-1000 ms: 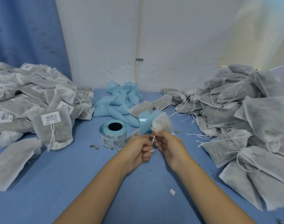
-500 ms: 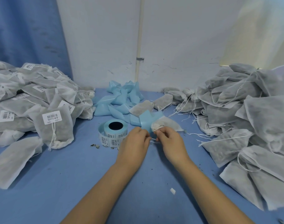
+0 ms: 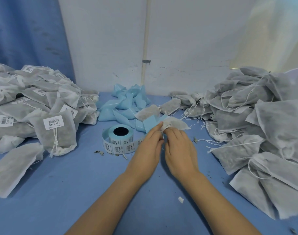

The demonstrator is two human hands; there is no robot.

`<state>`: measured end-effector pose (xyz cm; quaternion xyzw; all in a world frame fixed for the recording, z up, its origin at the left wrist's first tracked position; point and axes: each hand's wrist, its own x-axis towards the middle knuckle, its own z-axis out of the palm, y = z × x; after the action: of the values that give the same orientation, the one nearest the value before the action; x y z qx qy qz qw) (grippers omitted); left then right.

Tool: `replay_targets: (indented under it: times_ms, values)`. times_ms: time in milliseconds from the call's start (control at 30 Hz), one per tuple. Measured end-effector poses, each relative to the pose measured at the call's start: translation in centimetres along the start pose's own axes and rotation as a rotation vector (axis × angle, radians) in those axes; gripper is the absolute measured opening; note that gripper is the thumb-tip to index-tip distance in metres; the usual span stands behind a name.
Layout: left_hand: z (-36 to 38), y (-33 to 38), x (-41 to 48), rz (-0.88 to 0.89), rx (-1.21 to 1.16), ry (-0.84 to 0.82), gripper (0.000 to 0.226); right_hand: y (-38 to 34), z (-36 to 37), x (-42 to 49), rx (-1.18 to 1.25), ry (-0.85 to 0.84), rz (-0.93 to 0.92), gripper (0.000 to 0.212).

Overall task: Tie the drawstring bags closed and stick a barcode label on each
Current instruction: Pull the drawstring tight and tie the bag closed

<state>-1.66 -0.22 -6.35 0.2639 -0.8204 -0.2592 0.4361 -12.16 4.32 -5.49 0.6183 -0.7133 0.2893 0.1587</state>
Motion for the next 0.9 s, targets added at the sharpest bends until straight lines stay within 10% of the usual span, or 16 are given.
replay_targets:
  times_ms: [567, 900]
  values:
    - [0.5, 0.3, -0.3, -0.064, -0.184, 0.058, 0.028, -0.1, 0.4, -0.4, 0.153, 0.301, -0.124, 0.034]
    - [0.6, 0.2, -0.7, -0.120, -0.102, -0.067, 0.016, 0.5, 0.7, -0.1, 0.800, 0.294, 0.374, 0.022]
